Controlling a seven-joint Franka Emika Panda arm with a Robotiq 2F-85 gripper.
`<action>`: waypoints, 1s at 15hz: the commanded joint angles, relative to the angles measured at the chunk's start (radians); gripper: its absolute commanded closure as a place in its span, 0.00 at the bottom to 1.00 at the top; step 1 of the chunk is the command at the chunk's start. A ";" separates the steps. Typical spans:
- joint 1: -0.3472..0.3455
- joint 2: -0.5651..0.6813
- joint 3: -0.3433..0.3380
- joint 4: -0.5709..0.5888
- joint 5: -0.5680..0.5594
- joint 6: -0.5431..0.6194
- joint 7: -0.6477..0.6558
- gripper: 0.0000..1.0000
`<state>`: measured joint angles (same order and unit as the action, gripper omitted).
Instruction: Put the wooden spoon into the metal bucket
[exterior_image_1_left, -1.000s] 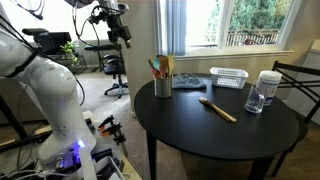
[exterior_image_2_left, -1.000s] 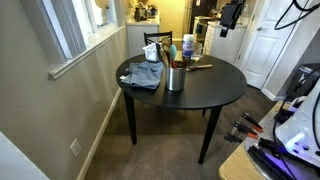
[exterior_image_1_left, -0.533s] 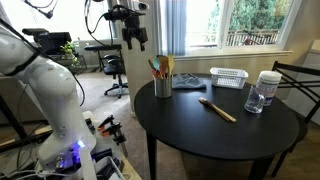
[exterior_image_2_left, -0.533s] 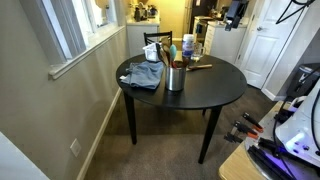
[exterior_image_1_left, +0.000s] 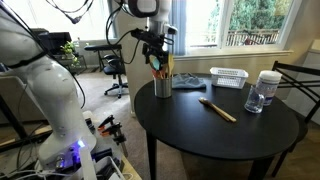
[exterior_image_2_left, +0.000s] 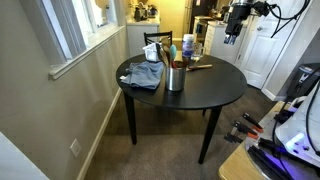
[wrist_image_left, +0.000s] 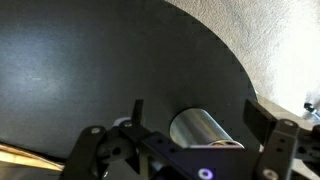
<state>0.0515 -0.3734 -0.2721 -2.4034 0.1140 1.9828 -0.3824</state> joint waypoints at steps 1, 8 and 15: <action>-0.035 0.133 -0.014 0.068 0.058 0.026 -0.117 0.00; -0.129 0.337 -0.015 0.236 0.151 0.030 -0.185 0.00; -0.200 0.442 0.024 0.375 0.153 0.030 -0.131 0.00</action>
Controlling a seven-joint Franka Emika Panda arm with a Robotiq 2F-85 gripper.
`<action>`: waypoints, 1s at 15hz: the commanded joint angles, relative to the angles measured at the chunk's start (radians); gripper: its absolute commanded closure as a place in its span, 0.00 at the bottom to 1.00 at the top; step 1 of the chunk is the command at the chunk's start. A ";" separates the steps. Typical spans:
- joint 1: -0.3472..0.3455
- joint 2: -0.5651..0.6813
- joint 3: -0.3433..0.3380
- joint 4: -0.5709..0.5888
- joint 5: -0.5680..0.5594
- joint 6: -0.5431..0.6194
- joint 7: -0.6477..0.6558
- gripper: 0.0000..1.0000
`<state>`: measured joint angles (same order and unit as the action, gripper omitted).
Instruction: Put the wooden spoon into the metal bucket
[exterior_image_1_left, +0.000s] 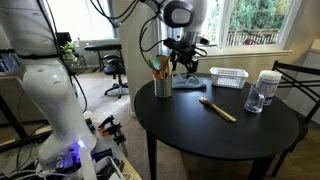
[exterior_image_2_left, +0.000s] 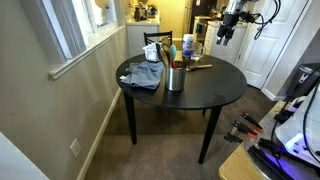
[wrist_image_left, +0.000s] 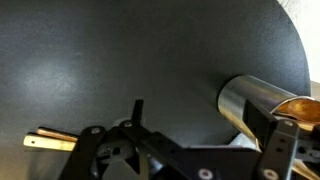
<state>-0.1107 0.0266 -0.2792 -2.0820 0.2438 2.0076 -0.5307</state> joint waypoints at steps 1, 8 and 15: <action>-0.041 0.012 0.039 0.018 -0.002 -0.001 0.004 0.00; -0.050 0.023 0.051 0.028 -0.002 -0.002 0.005 0.00; -0.066 0.043 0.048 0.079 0.034 -0.005 -0.007 0.00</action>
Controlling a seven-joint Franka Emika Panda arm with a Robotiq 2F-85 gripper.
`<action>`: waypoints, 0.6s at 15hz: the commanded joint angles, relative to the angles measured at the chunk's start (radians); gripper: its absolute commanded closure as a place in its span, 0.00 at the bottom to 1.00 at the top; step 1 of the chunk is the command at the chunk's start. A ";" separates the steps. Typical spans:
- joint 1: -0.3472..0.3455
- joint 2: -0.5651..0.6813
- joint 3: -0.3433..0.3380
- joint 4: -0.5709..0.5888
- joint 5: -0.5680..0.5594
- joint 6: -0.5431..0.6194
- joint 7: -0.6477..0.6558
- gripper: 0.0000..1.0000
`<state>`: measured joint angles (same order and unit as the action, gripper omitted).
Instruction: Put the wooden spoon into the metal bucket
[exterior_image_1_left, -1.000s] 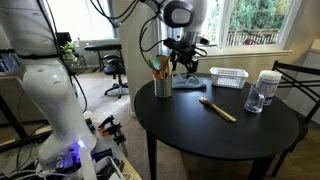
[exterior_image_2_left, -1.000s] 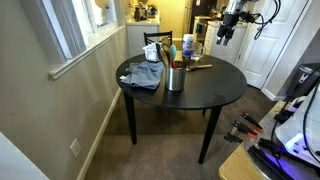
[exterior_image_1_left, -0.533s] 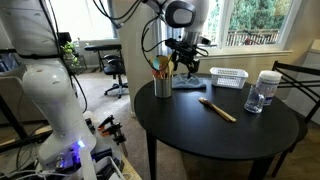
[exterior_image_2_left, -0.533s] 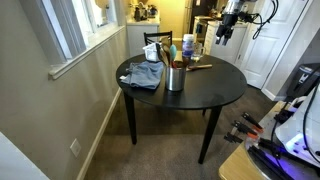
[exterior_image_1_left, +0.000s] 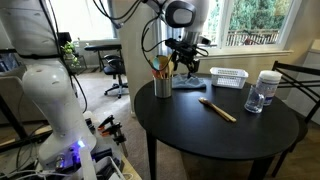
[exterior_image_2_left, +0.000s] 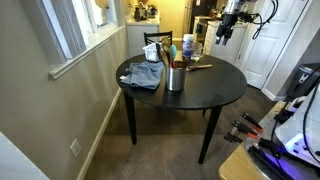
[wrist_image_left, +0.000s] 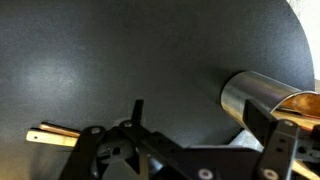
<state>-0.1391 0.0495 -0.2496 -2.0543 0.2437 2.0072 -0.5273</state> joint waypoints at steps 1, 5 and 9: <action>-0.052 0.039 0.011 0.098 0.065 -0.020 -0.010 0.00; -0.126 0.141 -0.005 0.296 0.135 -0.143 -0.115 0.00; -0.188 0.310 0.027 0.485 0.103 -0.293 -0.204 0.00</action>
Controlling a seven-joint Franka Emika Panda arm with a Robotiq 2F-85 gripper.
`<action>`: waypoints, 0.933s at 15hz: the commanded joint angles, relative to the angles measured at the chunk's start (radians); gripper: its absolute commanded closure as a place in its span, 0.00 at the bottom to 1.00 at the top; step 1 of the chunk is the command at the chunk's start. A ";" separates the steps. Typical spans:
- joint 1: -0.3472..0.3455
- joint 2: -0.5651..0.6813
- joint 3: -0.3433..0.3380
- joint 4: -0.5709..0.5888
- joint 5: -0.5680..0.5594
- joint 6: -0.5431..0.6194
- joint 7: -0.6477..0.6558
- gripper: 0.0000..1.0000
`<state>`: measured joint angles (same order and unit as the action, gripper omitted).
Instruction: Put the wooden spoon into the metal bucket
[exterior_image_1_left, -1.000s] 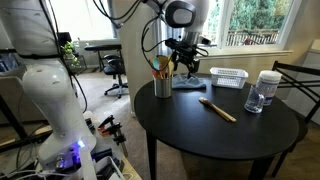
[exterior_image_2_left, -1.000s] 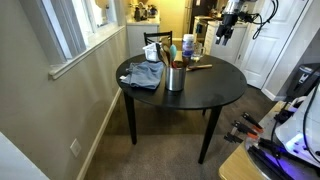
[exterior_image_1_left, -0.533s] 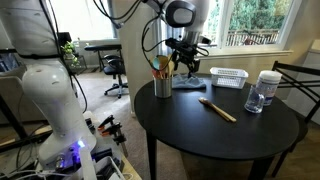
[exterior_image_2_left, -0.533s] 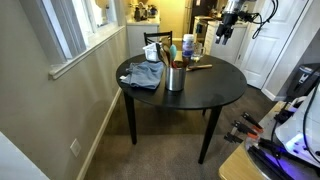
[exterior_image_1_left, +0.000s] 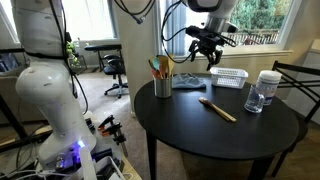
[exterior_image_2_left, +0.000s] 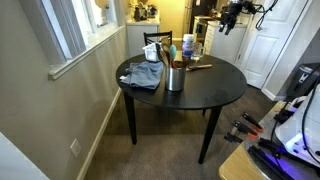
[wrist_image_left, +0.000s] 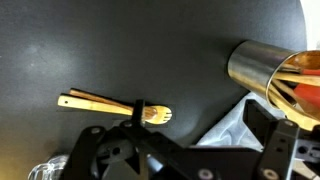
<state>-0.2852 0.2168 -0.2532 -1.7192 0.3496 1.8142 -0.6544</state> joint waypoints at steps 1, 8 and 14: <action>-0.051 0.195 0.044 0.196 -0.016 -0.124 -0.091 0.00; -0.091 0.472 0.131 0.503 -0.120 -0.244 -0.122 0.00; -0.107 0.570 0.175 0.666 -0.194 -0.245 -0.185 0.00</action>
<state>-0.3630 0.7442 -0.1109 -1.1464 0.1901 1.6153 -0.7894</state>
